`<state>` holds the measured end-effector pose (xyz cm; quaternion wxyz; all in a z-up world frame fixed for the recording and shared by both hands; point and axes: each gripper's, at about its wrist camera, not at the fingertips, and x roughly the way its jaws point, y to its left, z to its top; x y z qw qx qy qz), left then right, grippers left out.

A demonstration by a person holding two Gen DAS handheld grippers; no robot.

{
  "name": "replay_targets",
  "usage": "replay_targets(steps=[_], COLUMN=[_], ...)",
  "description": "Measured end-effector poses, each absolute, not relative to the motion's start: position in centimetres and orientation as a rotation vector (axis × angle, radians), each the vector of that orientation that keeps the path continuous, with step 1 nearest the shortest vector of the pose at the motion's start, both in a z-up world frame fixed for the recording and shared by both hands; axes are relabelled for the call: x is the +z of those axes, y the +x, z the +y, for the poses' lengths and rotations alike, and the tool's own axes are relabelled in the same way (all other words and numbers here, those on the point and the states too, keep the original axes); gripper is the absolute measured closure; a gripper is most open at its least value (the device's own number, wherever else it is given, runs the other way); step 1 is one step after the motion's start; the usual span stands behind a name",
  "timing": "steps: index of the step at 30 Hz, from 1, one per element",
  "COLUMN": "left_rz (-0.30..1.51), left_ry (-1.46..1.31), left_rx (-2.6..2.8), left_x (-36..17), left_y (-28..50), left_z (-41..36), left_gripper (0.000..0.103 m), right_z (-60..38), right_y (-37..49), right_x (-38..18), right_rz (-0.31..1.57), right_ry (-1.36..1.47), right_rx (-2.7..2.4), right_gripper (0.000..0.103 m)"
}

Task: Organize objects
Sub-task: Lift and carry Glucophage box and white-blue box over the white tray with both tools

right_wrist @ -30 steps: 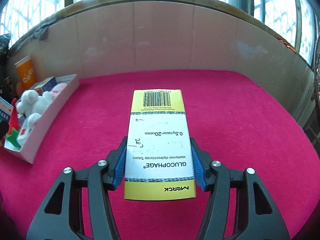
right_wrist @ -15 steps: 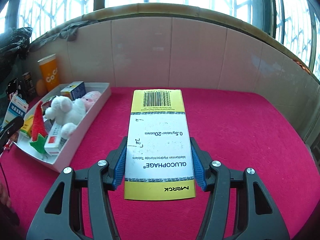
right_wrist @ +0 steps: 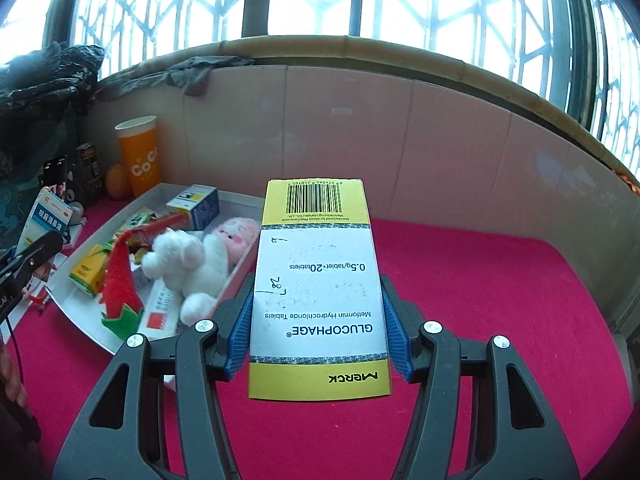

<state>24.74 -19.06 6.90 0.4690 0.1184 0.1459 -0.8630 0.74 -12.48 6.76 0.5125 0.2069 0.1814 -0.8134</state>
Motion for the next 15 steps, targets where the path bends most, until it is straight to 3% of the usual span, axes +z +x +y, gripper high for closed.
replay_targets(steps=[15], left_rz=[0.375], left_ry=[0.337], left_rx=[-2.029], left_x=[7.7], left_y=[27.4], left_z=[-24.3], left_gripper=[0.079], right_z=[-17.7], right_y=[4.2], right_x=[8.2], right_rz=[0.455], right_ry=[0.52], right_rx=[-1.826], right_gripper=[0.046])
